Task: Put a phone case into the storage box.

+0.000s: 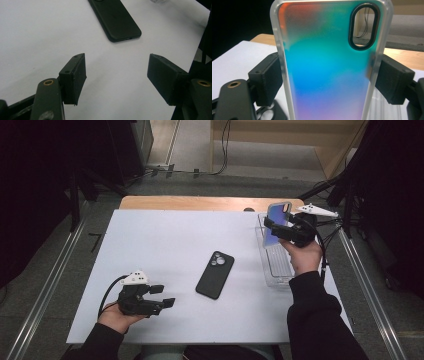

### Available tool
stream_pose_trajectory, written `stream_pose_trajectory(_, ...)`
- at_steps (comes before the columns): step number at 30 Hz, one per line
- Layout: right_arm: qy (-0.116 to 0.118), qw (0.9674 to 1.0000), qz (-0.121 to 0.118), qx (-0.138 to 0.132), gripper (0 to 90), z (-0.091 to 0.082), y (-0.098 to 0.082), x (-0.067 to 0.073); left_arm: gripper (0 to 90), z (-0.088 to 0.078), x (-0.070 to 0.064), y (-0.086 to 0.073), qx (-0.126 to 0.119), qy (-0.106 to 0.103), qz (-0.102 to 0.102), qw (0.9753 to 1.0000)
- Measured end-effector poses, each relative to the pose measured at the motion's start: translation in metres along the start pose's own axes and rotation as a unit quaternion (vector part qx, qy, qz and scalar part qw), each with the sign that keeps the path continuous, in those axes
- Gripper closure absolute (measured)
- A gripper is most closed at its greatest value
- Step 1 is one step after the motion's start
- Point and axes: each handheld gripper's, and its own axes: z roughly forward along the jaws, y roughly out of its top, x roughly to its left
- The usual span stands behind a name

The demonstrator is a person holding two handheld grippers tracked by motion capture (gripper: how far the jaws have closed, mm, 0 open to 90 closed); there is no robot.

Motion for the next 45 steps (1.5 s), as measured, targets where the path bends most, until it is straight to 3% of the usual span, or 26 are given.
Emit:
stream_pose_trajectory(13, -0.045, 0.9989, 0.008, -0.007, 15.0, 0.031, 0.013, -0.028, 31.8, 0.002, -0.002, 0.001, 0.002, -0.001, 0.000, 1.0000)
stream_pose_trajectory(25, -0.077, 0.9970, 0.005, 0.005, 14.8, 0.073, 0.013, -0.041, 31.9, 0.002, -0.001, 0.002, -0.003, -0.003, -0.003, 1.0000)
stream_pose_trajectory(30, -0.084, 0.9961, 0.027, 0.009, 14.8, 0.088, 0.011, -0.047, 31.9, 0.002, -0.001, 0.002, -0.003, -0.005, -0.001, 1.0000)
stream_pose_trajectory(35, -0.100, 0.9946, 0.025, 0.015, 14.6, 0.101, 0.005, -0.052, 31.9, 0.002, -0.001, 0.002, -0.001, -0.001, -0.003, 1.0000)
stream_pose_trajectory(37, -0.100, 0.9941, 0.038, 0.021, 14.6, 0.106, 0.001, -0.056, 31.8, 0.001, 0.000, 0.002, -0.002, -0.002, -0.005, 1.0000)
stream_pose_trajectory(42, -0.104, 0.9936, 0.038, 0.021, 14.5, 0.113, -0.004, -0.063, 31.8, 0.001, 0.001, 0.002, -0.002, -0.003, -0.002, 1.0000)
stream_pose_trajectory(45, -0.100, 0.9935, 0.052, 0.016, 14.3, 0.114, -0.003, -0.066, 31.9, 0.001, 0.002, 0.001, -0.003, -0.003, -0.006, 1.0000)
